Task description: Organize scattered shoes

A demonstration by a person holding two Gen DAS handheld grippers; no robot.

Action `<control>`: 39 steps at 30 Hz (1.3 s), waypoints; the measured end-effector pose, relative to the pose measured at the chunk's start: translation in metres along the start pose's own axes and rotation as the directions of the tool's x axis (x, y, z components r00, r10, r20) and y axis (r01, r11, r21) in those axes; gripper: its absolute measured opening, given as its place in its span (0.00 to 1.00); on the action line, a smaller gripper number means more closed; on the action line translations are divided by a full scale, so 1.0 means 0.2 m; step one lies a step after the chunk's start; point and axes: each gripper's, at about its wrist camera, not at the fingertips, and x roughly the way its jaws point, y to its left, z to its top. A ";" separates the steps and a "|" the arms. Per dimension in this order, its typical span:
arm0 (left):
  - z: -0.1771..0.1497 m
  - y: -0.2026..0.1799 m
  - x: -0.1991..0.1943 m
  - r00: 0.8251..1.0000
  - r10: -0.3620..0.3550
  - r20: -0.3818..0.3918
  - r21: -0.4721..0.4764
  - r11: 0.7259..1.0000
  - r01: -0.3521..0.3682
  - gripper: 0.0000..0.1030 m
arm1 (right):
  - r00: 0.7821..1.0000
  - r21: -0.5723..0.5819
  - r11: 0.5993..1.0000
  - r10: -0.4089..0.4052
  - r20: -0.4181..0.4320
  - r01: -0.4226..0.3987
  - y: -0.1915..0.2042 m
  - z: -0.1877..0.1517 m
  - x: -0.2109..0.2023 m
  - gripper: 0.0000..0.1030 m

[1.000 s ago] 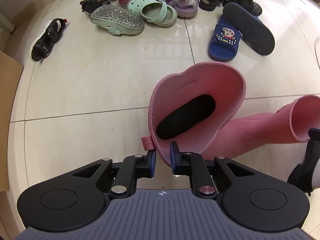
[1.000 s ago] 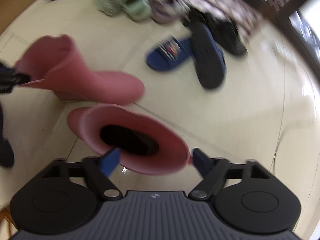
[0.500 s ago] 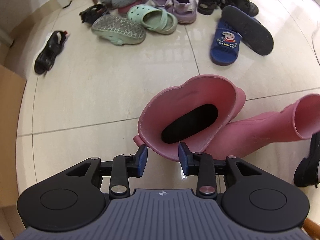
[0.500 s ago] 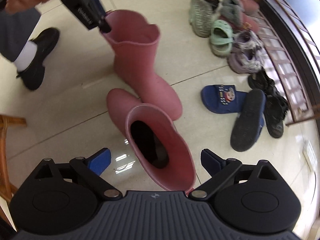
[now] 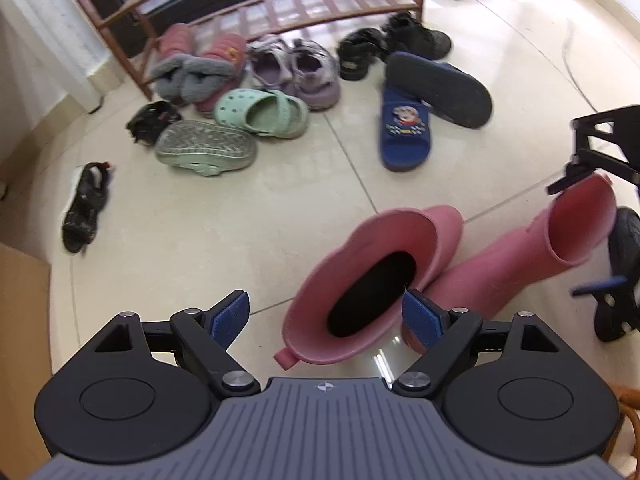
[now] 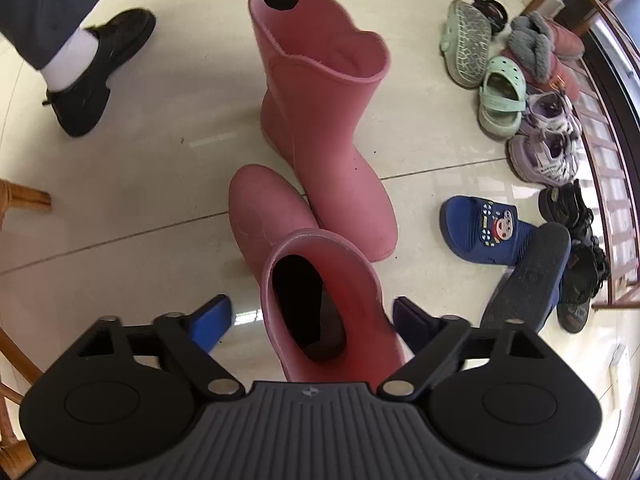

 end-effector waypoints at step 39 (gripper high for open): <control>0.13 -0.24 0.40 0.993 -0.079 -0.089 0.355 0.929 0.105 0.63 | 0.984 0.606 0.795 0.111 -0.140 -0.003 -0.25 -0.21 0.04 0.18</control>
